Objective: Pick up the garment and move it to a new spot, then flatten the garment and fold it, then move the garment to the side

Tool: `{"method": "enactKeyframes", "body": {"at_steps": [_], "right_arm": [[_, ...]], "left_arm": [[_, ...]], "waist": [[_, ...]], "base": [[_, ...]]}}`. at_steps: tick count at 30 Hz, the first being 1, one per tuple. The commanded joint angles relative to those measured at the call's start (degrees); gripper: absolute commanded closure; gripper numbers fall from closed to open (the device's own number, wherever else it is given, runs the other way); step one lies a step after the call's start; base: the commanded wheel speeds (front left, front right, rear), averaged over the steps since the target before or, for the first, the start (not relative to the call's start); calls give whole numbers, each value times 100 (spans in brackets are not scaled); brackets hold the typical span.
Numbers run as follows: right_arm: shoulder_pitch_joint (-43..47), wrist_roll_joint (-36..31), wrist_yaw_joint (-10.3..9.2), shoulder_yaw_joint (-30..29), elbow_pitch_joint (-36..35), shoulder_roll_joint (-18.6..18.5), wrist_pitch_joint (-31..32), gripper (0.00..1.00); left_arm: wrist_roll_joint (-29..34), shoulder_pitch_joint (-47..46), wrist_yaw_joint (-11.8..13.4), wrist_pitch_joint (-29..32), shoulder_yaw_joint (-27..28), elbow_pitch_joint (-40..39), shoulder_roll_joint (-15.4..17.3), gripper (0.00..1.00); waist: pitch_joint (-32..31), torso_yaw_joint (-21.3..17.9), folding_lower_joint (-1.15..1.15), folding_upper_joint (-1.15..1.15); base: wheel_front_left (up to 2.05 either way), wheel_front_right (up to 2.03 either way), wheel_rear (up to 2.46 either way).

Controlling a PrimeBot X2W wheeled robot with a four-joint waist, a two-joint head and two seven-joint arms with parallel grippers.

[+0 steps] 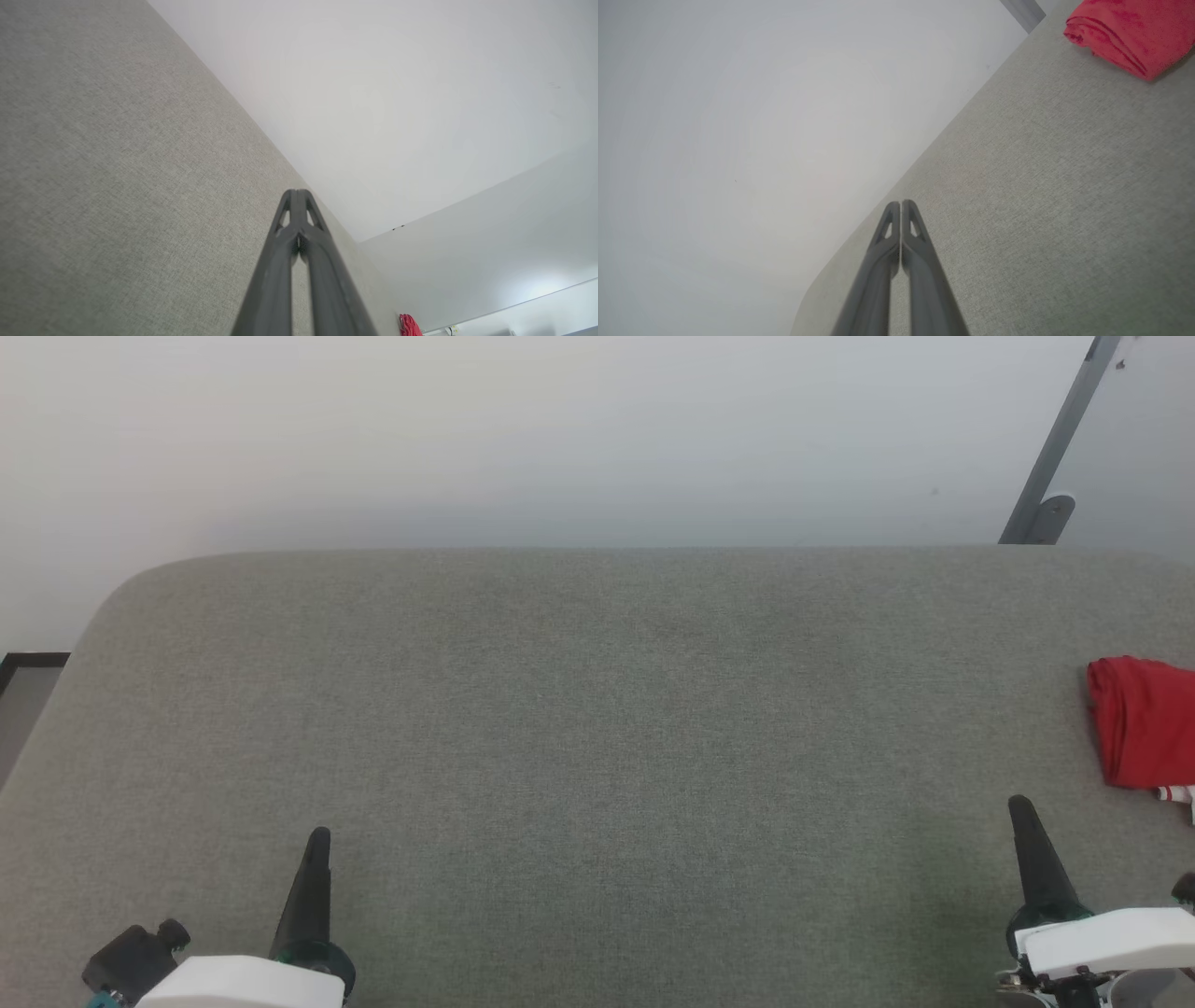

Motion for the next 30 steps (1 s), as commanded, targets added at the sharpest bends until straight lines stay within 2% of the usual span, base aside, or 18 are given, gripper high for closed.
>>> {"method": "enactKeyframes", "body": {"at_steps": [1, 30], "right_arm": [[-131, 164, -3, -25, -18, 6, 64, 100], [-435, 1580, -5, -46, 173, 179, 488, 100]], "left_arm": [[-188, -166, -7, 51, 2, -25, 38, 100], [-1743, -529, -10, 475, 49, 232, 32, 100]], "waist": [[1, -2, 0, 0], [30, -42, 0, 0]], "base": [[0, 0, 0], [0, 0, 0]]}}
